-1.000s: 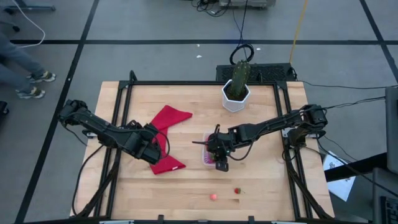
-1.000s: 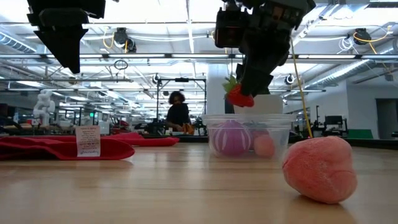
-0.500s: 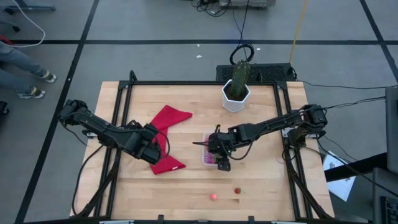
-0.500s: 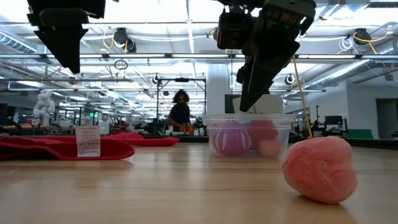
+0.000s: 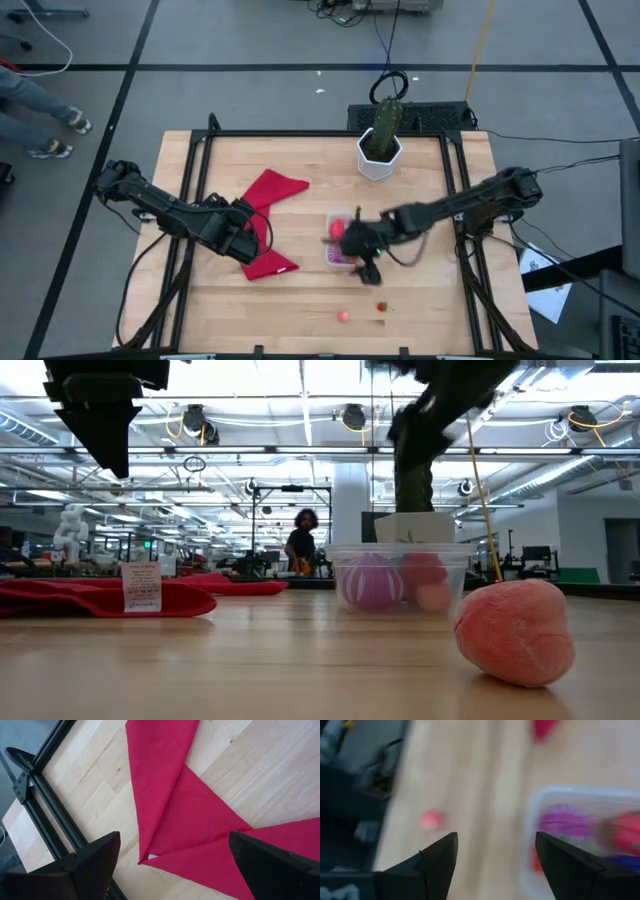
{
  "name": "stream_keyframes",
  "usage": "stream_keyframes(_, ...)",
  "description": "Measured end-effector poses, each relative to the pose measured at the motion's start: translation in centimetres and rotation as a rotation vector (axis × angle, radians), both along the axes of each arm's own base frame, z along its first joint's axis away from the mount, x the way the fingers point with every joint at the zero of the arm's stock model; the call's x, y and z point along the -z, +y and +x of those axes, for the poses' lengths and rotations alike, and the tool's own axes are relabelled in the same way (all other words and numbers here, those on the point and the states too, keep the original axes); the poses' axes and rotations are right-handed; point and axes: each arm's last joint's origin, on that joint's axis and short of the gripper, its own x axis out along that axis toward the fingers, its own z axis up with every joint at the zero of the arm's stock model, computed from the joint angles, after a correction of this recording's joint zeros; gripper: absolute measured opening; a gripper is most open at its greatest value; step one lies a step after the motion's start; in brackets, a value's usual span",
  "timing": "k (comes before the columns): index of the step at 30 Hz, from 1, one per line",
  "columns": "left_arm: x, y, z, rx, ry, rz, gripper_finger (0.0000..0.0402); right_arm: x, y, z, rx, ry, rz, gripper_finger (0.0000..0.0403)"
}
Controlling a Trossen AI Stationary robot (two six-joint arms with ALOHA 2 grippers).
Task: Pick and placing Produce into tupperware
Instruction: Put the red strawberry into the transparent bin
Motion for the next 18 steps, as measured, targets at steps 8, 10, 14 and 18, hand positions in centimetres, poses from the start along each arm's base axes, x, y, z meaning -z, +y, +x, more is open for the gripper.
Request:
stream_keyframes(8, 0.0, 0.0, 0.0, -0.001, 0.002, -0.005, 0.0379, 0.1, 7.0, -4.5, 0.026, 0.106, -0.095, 0.0259)
stream_keyframes(10, 0.0, 0.0, 0.0, -0.002, 0.002, -0.007, 0.0379, 0.8, 8.2, -5.5, 0.063, 0.178, -0.113, 0.0259)
stream_keyframes(14, 0.0, 0.0, 0.0, -0.007, 0.000, -0.014, 0.0379, 2.4, 9.7, -6.7, 0.101, 0.288, -0.160, 0.0259)
stream_keyframes(18, 0.0, -0.1, 0.0, -0.012, 0.003, -0.029, 0.0379, 4.4, 10.5, -6.8, 0.058, 0.345, -0.225, 0.0259)
